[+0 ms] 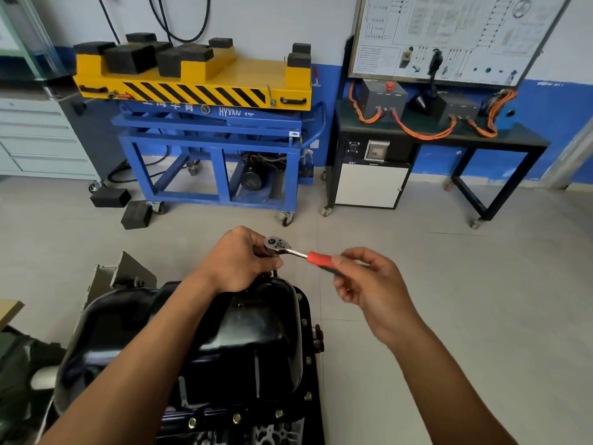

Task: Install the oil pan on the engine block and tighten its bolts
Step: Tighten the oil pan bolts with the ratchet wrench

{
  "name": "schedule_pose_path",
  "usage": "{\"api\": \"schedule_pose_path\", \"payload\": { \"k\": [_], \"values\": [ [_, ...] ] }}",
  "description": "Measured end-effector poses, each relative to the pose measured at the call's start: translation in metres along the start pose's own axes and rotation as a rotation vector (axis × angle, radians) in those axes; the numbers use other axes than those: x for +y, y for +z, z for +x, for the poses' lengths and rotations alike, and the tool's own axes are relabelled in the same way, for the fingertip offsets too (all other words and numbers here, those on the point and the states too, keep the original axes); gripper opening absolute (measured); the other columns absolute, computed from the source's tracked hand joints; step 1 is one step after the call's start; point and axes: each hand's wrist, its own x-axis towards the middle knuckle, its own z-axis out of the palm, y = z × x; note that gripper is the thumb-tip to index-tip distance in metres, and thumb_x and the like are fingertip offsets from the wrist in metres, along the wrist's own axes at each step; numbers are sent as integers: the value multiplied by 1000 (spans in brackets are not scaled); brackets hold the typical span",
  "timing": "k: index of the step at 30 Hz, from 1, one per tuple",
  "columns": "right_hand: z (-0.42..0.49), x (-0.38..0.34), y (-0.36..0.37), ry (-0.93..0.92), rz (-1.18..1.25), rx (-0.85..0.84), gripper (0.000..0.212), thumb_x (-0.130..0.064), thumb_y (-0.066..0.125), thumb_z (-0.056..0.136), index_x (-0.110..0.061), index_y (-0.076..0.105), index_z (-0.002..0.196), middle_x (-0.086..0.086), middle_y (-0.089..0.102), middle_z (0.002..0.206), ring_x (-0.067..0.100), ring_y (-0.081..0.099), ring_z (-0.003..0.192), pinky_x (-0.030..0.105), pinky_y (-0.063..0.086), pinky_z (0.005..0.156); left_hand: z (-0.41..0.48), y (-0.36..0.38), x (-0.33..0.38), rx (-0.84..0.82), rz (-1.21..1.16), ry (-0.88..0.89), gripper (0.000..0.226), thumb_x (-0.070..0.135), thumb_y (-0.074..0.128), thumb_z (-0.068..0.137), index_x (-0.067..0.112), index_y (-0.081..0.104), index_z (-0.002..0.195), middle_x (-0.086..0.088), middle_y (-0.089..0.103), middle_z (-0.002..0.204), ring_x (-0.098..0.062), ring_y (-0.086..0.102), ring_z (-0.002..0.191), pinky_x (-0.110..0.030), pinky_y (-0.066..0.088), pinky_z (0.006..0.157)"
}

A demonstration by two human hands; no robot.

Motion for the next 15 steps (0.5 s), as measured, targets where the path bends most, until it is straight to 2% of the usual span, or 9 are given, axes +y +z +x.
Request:
{"api": "schedule_pose_path", "payload": {
  "k": [2, 6, 11, 15],
  "values": [
    [18, -7, -3, 18, 9, 42, 8, -16, 74, 87, -15, 67, 85, 8, 61, 64, 15, 51, 51, 24, 40, 48, 0, 0, -1, -16, 19, -3, 7, 14, 82, 82, 11, 79, 76, -7, 74, 72, -5, 51, 57, -25, 47, 64],
    [54, -17, 3, 23, -37, 88, 8, -19, 71, 91, -12, 70, 96, 3, 60, 63, 13, 51, 53, 23, 39, 49, 1, 0, -2, -58, -1, 6, 11, 13, 81, 82, 11, 77, 73, -5, 75, 72, -4, 53, 59, -24, 47, 66],
    [94, -24, 34, 38, -97, 54, 3, -22, 69, 92, -23, 73, 91, -5, 61, 57, 8, 53, 49, 20, 41, 47, 2, -1, -1, -72, -6, 6, 11, 13, 81, 83, 4, 77, 78, -15, 76, 81, -13, 57, 66, -39, 55, 78],
    [115, -23, 59, 79, -98, -15, 3, -27, 71, 92, -27, 73, 94, -5, 62, 60, 8, 55, 50, 20, 41, 47, 1, 0, 1, -78, -17, 15, 10, 11, 80, 84, 4, 77, 77, -10, 76, 77, -11, 60, 66, -37, 55, 77]
  ]
}}
